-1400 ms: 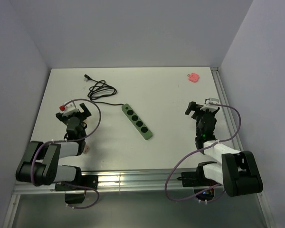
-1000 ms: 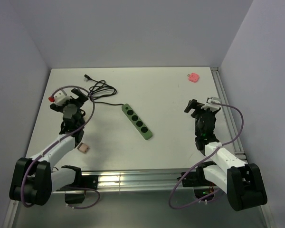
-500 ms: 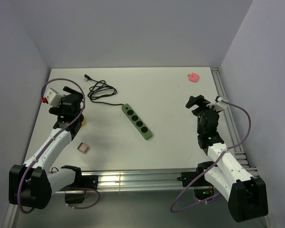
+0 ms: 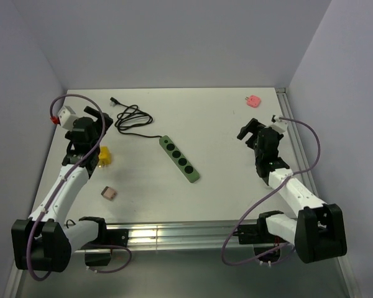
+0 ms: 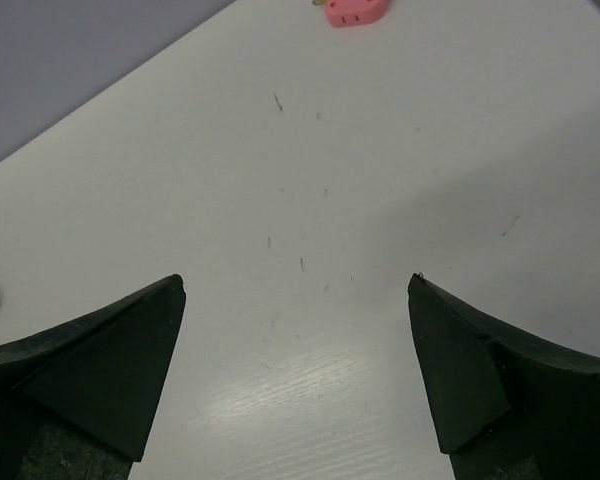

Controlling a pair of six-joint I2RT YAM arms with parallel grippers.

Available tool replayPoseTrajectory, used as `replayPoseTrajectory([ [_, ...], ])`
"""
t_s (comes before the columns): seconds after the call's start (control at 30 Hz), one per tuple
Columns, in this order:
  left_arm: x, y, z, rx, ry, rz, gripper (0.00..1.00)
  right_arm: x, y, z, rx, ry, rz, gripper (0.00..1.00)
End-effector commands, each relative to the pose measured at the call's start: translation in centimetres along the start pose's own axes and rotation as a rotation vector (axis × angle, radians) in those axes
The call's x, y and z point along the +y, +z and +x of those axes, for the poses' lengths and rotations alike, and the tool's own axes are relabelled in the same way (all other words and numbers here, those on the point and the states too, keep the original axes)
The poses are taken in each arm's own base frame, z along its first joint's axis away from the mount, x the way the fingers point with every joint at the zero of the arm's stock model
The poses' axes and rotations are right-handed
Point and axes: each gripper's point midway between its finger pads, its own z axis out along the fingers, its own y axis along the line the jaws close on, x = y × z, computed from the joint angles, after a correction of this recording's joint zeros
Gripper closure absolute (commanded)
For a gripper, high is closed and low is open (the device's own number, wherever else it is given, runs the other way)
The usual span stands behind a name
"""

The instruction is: Insert the plug

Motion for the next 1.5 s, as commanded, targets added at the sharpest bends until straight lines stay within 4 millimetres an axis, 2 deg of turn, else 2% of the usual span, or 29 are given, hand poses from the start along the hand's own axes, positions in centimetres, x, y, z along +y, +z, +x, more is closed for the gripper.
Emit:
replayPoseTrajectory([
  [0.0, -1.4, -0.3, 0.0, 0.059, 0.009, 0.045, 0.00, 1.2, 0.6, -0.8, 0.034, -0.002, -0.029, 0.01],
  [0.03, -1.4, -0.3, 0.1, 0.064, 0.007, 0.043, 0.00, 1.6, 0.9, -1.3, 0.036, -0.002, -0.031, 0.01],
  [0.1, -1.4, -0.3, 0.5, 0.085, 0.002, 0.036, 0.01, 1.5, 1.9, -0.2, 0.090, -0.018, -0.010, 0.02],
  [0.3, -0.9, -0.2, 1.9, 0.154, 0.011, 0.012, 0.00, 3.2, 4.6, -0.1, 0.221, -0.061, 0.010, 0.06],
  [0.33, -0.8, -0.4, 2.5, 0.178, 0.009, 0.022, 0.00, 2.9, 5.2, 0.7, 0.247, -0.069, 0.023, 0.06],
  [0.4, -1.0, -0.6, 3.0, 0.197, -0.007, 0.041, 0.00, 2.7, 6.0, 1.2, 0.265, -0.077, 0.048, 0.06],
  [0.43, -1.0, -0.7, 3.4, 0.212, -0.020, 0.047, 0.00, 3.1, 6.4, 0.4, 0.254, -0.079, 0.050, 0.06],
  [0.47, -1.0, -0.9, 4.0, 0.238, -0.027, 0.052, 0.01, 2.7, 7.2, 1.2, 0.277, -0.091, 0.074, 0.07],
  [0.53, -1.2, -1.1, 4.5, 0.268, -0.042, 0.057, 0.00, 2.7, 8.0, 0.4, 0.269, -0.101, 0.109, 0.07],
  [0.6, -1.3, -1.5, 5.4, 0.325, -0.039, 0.067, 0.00, 2.6, 9.0, 0.6, 0.282, -0.105, 0.131, 0.07],
  [0.63, -1.4, -1.5, 5.8, 0.346, -0.032, 0.070, 0.01, 3.1, 9.4, -0.2, 0.270, -0.099, 0.126, 0.06],
  [0.7, -1.4, -1.9, 6.7, 0.396, -0.020, 0.077, 0.00, 3.2, 10.4, -0.1, 0.281, -0.102, 0.137, 0.07],
  [0.73, -1.4, -2.1, 6.8, 0.407, -0.015, 0.081, 0.01, 3.7, 10.9, -1.1, 0.270, -0.100, 0.143, 0.07],
  [0.8, -1.6, -2.5, 7.1, 0.424, -0.014, 0.102, 0.00, 3.3, 12.0, -1.1, 0.279, -0.111, 0.179, 0.07],
  [0.87, -1.8, -3.2, 7.4, 0.431, -0.037, 0.136, 0.00, 3.3, 13.0, -2.6, 0.260, -0.112, 0.208, 0.06],
  [1.07, -2.6, -5.7, 8.0, 0.469, -0.085, 0.205, 0.01, 2.2, 17.0, -4.5, 0.264, -0.070, 0.283, 0.07],
  [1.1, -3.0, -6.3, 8.0, 0.474, -0.078, 0.225, 0.00, 2.5, 17.5, -5.9, 0.234, -0.065, 0.290, 0.07],
  [1.13, -3.2, -6.7, 8.2, 0.482, -0.074, 0.241, 0.00, 2.2, 18.2, -5.5, 0.235, -0.066, 0.312, 0.07],
  [1.2, -3.8, -7.7, 8.3, 0.496, -0.058, 0.277, 0.00, 2.4, 18.9, -6.3, 0.216, -0.054, 0.319, 0.07],
  [1.23, -3.8, -7.9, 8.4, 0.498, -0.051, 0.286, 0.01, 2.9, 19.3, -7.2, 0.200, -0.043, 0.312, 0.08],
  [1.27, -4.0, -8.1, 8.4, 0.499, -0.044, 0.297, 0.00, 2.7, 20.1, -6.6, 0.216, -0.048, 0.320, 0.08],
  [1.3, -4.0, -8.4, 8.5, 0.503, -0.029, 0.299, 0.00, 2.8, 20.2, -7.4, 0.213, -0.044, 0.342, 0.08],
  [1.33, -4.4, -8.5, 8.4, 0.502, -0.021, 0.305, 0.01, 2.5, 20.3, -7.4, 0.215, -0.025, 0.362, 0.09],
  [1.4, -4.6, -8.6, 9.0, 0.513, 0.021, 0.296, 0.00, 2.4, 19.9, -6.6, 0.241, -0.020, 0.369, 0.09],
  [1.47, -5.3, -8.9, 9.4, 0.525, 0.035, 0.311, 0.00, 3.3, 19.4, -6.2, 0.257, -0.001, 0.307, 0.10],
])
